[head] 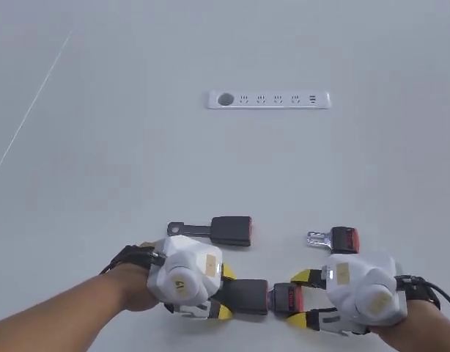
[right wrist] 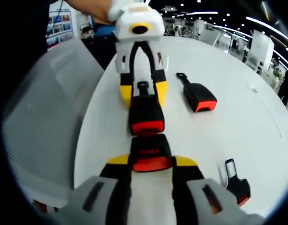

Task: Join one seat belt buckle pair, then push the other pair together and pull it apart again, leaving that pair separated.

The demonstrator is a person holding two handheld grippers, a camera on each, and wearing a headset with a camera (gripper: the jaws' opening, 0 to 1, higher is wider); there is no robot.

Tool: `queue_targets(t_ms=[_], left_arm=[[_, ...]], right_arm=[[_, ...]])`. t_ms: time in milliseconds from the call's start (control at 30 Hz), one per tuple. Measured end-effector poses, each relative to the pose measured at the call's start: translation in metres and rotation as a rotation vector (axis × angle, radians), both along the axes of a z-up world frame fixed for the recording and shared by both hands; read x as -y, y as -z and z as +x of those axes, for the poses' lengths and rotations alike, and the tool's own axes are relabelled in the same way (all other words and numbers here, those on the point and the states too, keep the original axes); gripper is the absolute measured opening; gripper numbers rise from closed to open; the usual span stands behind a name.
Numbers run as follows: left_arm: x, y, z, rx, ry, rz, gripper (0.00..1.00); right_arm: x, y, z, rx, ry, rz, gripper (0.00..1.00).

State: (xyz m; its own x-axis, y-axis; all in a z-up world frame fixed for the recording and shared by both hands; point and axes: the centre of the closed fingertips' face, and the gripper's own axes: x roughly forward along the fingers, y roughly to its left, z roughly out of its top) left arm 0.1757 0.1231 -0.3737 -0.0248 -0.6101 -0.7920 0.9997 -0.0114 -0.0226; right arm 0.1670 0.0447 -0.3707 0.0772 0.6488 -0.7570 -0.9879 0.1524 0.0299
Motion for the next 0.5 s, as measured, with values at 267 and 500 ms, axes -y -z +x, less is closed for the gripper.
queue_targets(t_ms=[267, 500], left_arm=[[0.0006, -0.0002, -0.0002, 0.001, 0.01, -0.004, 0.3], [0.0009, -0.0002, -0.0002, -0.001, 0.012, -0.016, 0.3]], right_arm=[[0.0008, -0.0005, 0.0, -0.004, 0.009, 0.015, 0.32], [0.0008, -0.0004, 0.0, -0.003, 0.011, 0.026, 0.32]])
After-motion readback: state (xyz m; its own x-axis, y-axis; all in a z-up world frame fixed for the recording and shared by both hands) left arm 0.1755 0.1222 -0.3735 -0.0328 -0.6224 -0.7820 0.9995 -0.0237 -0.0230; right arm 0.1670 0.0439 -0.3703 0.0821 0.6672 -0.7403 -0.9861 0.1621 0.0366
